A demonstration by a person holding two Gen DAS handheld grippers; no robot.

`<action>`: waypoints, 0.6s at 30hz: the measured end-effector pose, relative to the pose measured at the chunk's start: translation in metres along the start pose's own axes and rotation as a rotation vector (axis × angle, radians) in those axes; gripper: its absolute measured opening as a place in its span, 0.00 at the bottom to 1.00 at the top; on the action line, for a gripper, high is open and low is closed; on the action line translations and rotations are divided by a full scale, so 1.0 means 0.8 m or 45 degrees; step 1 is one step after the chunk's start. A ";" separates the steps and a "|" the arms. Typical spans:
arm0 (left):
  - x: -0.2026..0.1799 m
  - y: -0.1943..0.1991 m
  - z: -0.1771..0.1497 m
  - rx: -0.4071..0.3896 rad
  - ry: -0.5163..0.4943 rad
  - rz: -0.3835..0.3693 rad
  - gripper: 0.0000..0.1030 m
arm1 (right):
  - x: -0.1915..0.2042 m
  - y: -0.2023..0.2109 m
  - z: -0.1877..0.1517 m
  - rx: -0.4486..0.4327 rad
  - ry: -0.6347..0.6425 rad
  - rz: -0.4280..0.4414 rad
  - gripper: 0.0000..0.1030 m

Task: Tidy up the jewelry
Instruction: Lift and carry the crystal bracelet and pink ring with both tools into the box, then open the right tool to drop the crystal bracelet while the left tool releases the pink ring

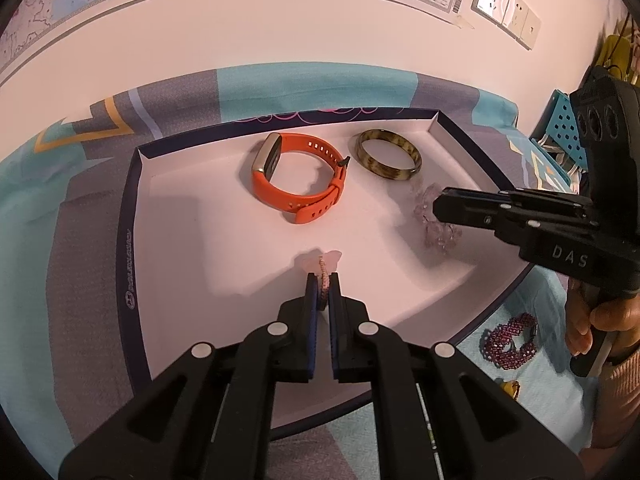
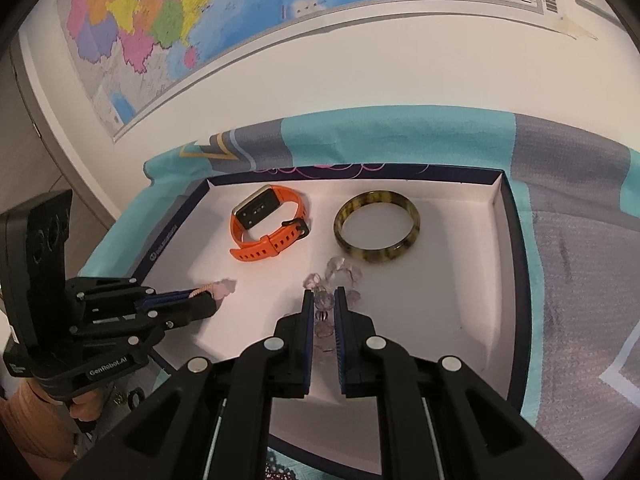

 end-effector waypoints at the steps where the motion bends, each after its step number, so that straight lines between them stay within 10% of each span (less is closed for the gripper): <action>1: 0.000 0.001 0.000 -0.001 0.001 0.000 0.06 | 0.001 0.000 -0.001 0.003 0.006 -0.001 0.10; 18: -0.001 0.004 -0.001 -0.008 0.003 0.010 0.09 | 0.017 0.009 -0.007 -0.005 0.063 -0.004 0.13</action>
Point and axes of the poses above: each gripper's, at about its wrist camera, not at the fingertips, and y roughly against the way its jaws point, x to its left, z to its top, the point moved 7 cm from there along -y, roughly the way its jaws point, and after that the axes turned 1 degree about x, right-handed, at the moved point
